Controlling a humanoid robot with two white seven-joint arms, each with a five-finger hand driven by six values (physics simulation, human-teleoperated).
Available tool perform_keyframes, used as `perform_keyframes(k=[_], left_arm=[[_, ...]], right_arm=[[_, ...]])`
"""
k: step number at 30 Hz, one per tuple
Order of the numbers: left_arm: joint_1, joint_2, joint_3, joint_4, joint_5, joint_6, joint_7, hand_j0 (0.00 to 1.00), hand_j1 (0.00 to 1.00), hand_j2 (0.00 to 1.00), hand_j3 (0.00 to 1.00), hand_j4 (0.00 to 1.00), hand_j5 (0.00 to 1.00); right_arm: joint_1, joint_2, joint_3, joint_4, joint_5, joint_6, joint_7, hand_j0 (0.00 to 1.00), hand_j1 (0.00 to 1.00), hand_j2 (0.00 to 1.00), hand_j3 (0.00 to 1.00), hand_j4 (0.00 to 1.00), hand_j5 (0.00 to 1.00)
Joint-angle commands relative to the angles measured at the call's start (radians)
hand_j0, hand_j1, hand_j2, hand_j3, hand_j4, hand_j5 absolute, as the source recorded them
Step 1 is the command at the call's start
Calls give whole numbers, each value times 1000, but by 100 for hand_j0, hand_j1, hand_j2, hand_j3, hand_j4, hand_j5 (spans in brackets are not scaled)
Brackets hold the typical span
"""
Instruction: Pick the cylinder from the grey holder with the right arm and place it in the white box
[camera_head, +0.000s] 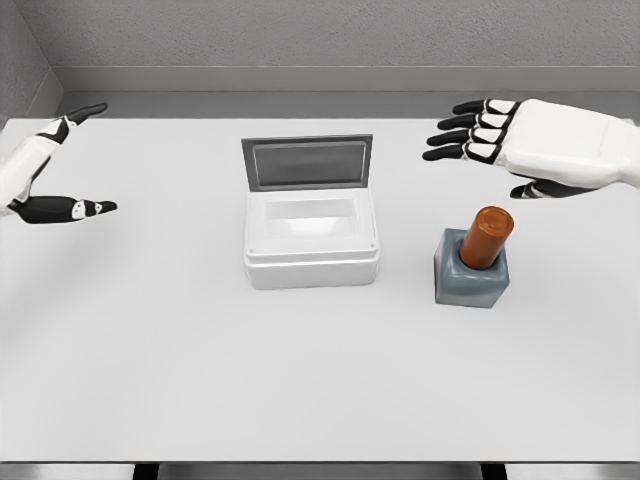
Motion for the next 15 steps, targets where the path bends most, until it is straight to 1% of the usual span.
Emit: perform_keyframes(k=[1, 2, 4, 5, 6, 7, 8, 9, 10, 11, 13, 14, 15], left_arm=[[2, -15, 0, -5, 6, 1, 0, 100, 100, 100, 100, 100, 100], [2, -15, 0, -4, 6, 1, 0, 100, 100, 100, 100, 100, 100], [0, -49, -2, -14, 22, 1, 5, 100, 100, 100, 100, 100, 100], [0, -52, -3, -10, 41, 1, 5, 100, 100, 100, 100, 100, 100], [0, -52, -25, -5, 66, 1, 4, 100, 100, 100, 100, 100, 100], [-3, -52, -58, -4, 134, 1, 0, 100, 100, 100, 100, 100, 100], [-12, -59, -95, -4, 194, 1, -1, 100, 100, 100, 100, 100, 100], [-20, -62, -135, -8, 279, 1, -1, 100, 100, 100, 100, 100, 100], [-28, -62, -161, -8, 360, 1, -3, 100, 100, 100, 100, 100, 100], [-31, -62, -166, -11, 410, 1, -7, 100, 100, 100, 100, 100, 100], [-61, -62, -166, -24, 534, 1, -36, 100, 100, 100, 100, 100, 100], [-63, -62, -163, -36, 583, 1, -42, 100, 100, 100, 100, 100, 100], [-74, -64, -164, -36, 612, 1, -42, 100, 100, 100, 100, 100, 100]], right_arm=[[2, -1, 2, 0, -4, 1, 1, 100, 100, 100, 100, 100, 100], [0, -2, 2, 0, -6, 1, 1, 100, 100, 100, 100, 100, 100], [0, -10, -1, 0, -14, 1, -10, 100, 100, 100, 100, 100, 100], [-3, -10, -9, 0, -18, 1, -10, 100, 100, 100, 100, 100, 100], [-6, -10, -9, 0, -18, 1, -10, 100, 100, 100, 100, 100, 100], [-14, -10, -4, 0, -12, 1, -5, 100, 100, 100, 100, 100, 100], [-34, -8, -4, 0, -11, 1, 45, 100, 100, 100, 100, 100, 100], [-40, -4, -6, 1, -18, 1, 145, 100, 100, 100, 100, 100, 100], [-40, -1, -8, 0, -31, 1, 180, 100, 100, 100, 100, 100, 100], [-41, -2, -9, 0, -52, 1, 192, 100, 100, 100, 100, 100, 100], [-55, -10, -8, 3, -98, 1, 283, 100, 100, 100, 100, 100, 100], [-54, -10, 0, 9, -110, 1, 333, 100, 100, 100, 100, 100, 100], [-55, -10, 2, 18, -109, 1, 338, 100, 100, 100, 100, 100, 100]])
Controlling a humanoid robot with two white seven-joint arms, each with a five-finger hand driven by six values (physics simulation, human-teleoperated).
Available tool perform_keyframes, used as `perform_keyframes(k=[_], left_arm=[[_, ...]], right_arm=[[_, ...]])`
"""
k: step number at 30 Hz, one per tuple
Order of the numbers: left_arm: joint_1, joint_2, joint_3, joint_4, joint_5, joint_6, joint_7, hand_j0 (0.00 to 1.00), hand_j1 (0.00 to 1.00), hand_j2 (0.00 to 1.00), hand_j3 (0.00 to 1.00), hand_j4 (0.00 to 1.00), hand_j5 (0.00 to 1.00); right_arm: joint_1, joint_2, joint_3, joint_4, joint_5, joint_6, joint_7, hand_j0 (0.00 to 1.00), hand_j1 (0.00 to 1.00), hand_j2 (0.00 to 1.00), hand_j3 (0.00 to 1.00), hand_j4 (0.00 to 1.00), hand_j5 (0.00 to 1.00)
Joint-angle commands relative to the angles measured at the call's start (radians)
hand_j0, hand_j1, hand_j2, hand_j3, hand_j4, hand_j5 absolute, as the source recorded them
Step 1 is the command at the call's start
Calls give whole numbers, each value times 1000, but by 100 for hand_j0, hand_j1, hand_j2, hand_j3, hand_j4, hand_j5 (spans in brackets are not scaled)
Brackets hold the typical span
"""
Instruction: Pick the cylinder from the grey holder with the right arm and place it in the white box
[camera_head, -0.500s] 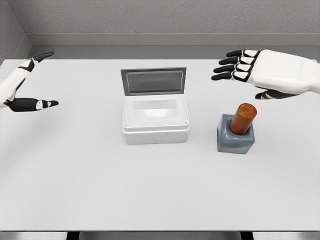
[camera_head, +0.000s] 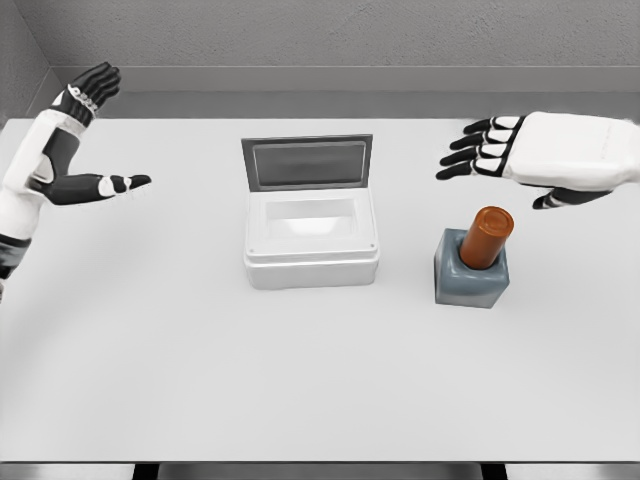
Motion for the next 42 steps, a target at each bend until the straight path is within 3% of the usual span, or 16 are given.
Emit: perform_keyframes(k=[1, 2, 4, 7, 11, 14, 17, 19, 21, 35, 42], left_arm=[[0, -5, -13, -13, 147, 33, -11, 100, 100, 100, 100, 100, 100], [0, -9, -13, -21, 191, 93, -13, 100, 100, 100, 100, 100, 100], [-8, -21, -14, -19, 207, 228, -30, 100, 100, 100, 100, 100, 100], [-31, -58, -51, 16, 196, 283, -31, 100, 100, 100, 100, 100, 100], [-63, -61, -71, 53, 194, 286, -30, 100, 100, 100, 100, 100, 100], [-87, -75, -71, 56, 194, 389, -30, 100, 100, 100, 100, 100, 100], [-110, -107, -75, 105, 194, 391, -30, 100, 100, 100, 100, 100, 100], [-147, -112, -134, 148, 193, 391, -30, 100, 100, 100, 100, 100, 100], [-166, -135, -146, 176, 191, 391, -30, 100, 100, 100, 100, 100, 100], [-178, -146, -175, 176, 187, 438, -30, 100, 100, 100, 100, 100, 100], [-176, -140, -189, 145, 187, 437, -31, 100, 100, 100, 100, 100, 100]], right_arm=[[0, -3, 1, 8, -19, 2, 81, 100, 100, 100, 100, 100, 100], [0, -3, -5, 8, -4, 2, 110, 100, 100, 100, 100, 100, 100], [1, -3, -1, 2, 26, 2, 113, 100, 100, 100, 100, 100, 100], [3, -15, 4, -7, 24, 2, 116, 100, 100, 100, 100, 100, 100], [-2, 48, 4, -7, 70, 2, 112, 100, 100, 100, 100, 100, 100], [-2, 103, 4, -7, 144, 2, 157, 100, 100, 100, 100, 100, 100], [0, 112, 5, -7, 157, 2, 157, 100, 100, 100, 100, 100, 100], [0, 112, 28, -7, 177, 2, 157, 100, 100, 100, 100, 100, 100], [0, 111, 42, -6, 188, 2, 157, 100, 100, 100, 100, 100, 100], [-2, 118, 94, -3, 210, 2, 157, 98, 98, 98, 98, 98, 98], [-8, 144, 94, 36, 226, 2, 157, 94, 94, 94, 94, 94, 94]])
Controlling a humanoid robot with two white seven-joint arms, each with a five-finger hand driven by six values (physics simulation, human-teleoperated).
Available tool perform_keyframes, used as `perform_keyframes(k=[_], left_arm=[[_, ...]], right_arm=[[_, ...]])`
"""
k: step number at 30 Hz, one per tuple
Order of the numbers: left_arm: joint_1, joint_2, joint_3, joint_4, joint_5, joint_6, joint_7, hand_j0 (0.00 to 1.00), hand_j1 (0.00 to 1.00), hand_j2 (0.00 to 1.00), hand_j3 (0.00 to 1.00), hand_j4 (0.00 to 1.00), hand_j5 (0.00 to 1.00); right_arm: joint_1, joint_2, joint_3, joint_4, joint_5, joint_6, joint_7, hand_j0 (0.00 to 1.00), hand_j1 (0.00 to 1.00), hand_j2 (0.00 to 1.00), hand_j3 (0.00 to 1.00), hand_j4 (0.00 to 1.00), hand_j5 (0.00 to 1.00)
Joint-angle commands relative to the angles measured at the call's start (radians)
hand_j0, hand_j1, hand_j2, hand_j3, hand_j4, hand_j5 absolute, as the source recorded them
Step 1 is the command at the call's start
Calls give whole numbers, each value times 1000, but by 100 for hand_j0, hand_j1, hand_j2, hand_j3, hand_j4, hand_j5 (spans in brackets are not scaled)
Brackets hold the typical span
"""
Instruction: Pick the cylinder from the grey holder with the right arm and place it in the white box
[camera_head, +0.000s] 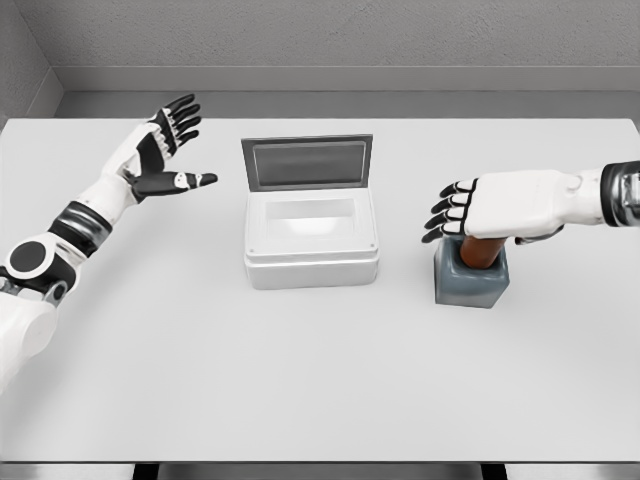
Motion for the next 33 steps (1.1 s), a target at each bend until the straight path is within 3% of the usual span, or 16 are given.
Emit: perform_keyframes(k=[1, 5, 21, 33], left_arm=[[0, 3, -6, -12, 3, 1, 0, 100, 100, 100, 100, 100, 100], [-2, 4, -4, -12, 1, 0, 0, 100, 100, 100, 100, 100, 100], [-2, 17, -1, -14, 3, -3, 0, 100, 100, 100, 100, 100, 100], [-3, 15, -1, -14, 3, -3, 0, 100, 100, 100, 100, 100, 100]], right_arm=[[0, 4, 0, 6, 0, 2, 0, 94, 94, 94, 94, 94, 94], [-2, 2, 11, -1, 1, 2, 0, 90, 90, 90, 90, 90, 90], [-20, -2, 33, -1, 4, 2, 0, 60, 60, 60, 60, 60, 60], [-41, -13, 31, -17, 3, 2, 0, 49, 49, 49, 49, 49, 49]])
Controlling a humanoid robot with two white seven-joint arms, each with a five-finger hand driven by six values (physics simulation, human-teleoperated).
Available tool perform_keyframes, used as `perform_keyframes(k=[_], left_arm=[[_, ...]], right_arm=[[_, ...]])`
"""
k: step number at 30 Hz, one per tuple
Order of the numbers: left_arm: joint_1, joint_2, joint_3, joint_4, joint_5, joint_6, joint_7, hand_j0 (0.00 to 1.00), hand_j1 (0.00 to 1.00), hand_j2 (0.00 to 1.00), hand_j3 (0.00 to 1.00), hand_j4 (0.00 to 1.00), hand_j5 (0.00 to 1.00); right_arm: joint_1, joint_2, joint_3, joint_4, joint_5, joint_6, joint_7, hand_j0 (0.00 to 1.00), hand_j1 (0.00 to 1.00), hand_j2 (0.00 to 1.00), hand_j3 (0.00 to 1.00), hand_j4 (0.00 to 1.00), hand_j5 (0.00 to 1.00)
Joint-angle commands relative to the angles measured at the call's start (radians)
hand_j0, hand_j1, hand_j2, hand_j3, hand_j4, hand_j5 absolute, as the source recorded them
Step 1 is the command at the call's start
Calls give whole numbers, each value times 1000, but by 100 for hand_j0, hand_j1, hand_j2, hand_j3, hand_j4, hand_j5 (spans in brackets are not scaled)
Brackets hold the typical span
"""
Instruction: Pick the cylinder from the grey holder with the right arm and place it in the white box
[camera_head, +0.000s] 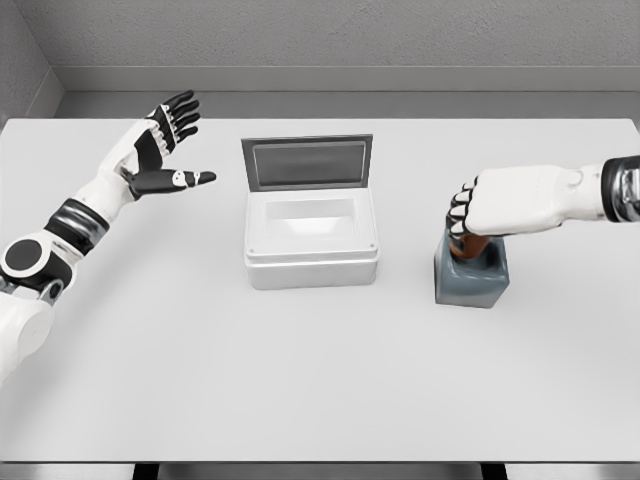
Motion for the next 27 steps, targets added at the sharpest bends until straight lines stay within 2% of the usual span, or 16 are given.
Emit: perform_keyframes(k=[1, 2, 15, 23, 27], left_arm=[[0, 0, 0, -1, 3, 0, 0, 100, 100, 100, 100, 100, 100], [0, 0, -1, -1, 3, 0, 0, 100, 100, 100, 100, 100, 100], [2, 2, 0, -2, 3, -2, 0, 100, 100, 100, 100, 100, 100], [3, 2, 0, -1, 1, -2, 0, 100, 100, 100, 100, 100, 100], [5, 2, 5, -1, 3, -2, 0, 100, 100, 100, 100, 100, 100]], right_arm=[[0, -5, -1, -5, -4, 2, 0, 48, 48, 48, 48, 48, 48], [0, -5, -2, -5, -5, 2, 0, 45, 45, 45, 45, 45, 45], [-48, -12, -5, -5, -11, 2, 0, 44, 44, 44, 44, 44, 44], [-60, 30, -7, -4, -8, 2, 0, 42, 42, 42, 42, 42, 42], [-72, 87, -10, -1, -5, 2, 0, 42, 42, 42, 42, 42, 42]])
